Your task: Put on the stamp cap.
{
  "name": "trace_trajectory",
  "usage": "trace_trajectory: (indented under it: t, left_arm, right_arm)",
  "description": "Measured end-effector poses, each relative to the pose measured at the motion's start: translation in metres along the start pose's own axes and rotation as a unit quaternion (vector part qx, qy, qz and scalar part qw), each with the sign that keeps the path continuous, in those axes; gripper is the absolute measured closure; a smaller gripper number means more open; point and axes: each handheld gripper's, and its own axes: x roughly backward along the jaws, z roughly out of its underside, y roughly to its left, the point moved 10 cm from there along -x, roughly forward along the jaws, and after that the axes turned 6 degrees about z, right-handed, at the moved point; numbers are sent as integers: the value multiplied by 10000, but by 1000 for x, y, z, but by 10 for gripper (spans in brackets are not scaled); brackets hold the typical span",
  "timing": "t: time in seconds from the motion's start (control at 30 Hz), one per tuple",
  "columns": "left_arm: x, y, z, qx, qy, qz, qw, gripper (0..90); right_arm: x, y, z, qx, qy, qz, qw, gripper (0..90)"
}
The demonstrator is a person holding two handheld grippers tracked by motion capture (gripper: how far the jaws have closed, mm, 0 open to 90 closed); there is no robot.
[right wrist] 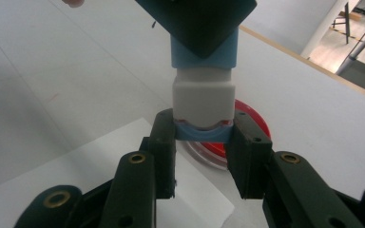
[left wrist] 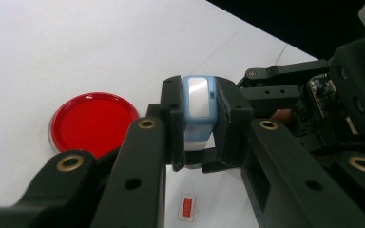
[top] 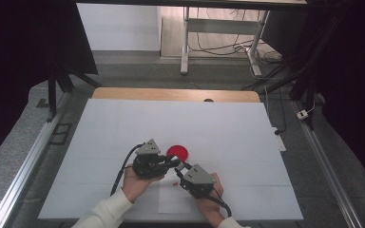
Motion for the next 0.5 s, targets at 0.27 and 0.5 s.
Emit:
trace_trajectory:
  t: [0.27, 0.5]
  left_arm:
    - [0, 1, 1, 9, -1, 33, 10000, 756]
    - [-2, 1, 3, -101, 76, -35, 9999, 757]
  right_arm:
    - [1, -1, 0, 83, -4, 54, 10000, 647]
    - [0, -1, 1, 161, 81, 83, 9998, 648]
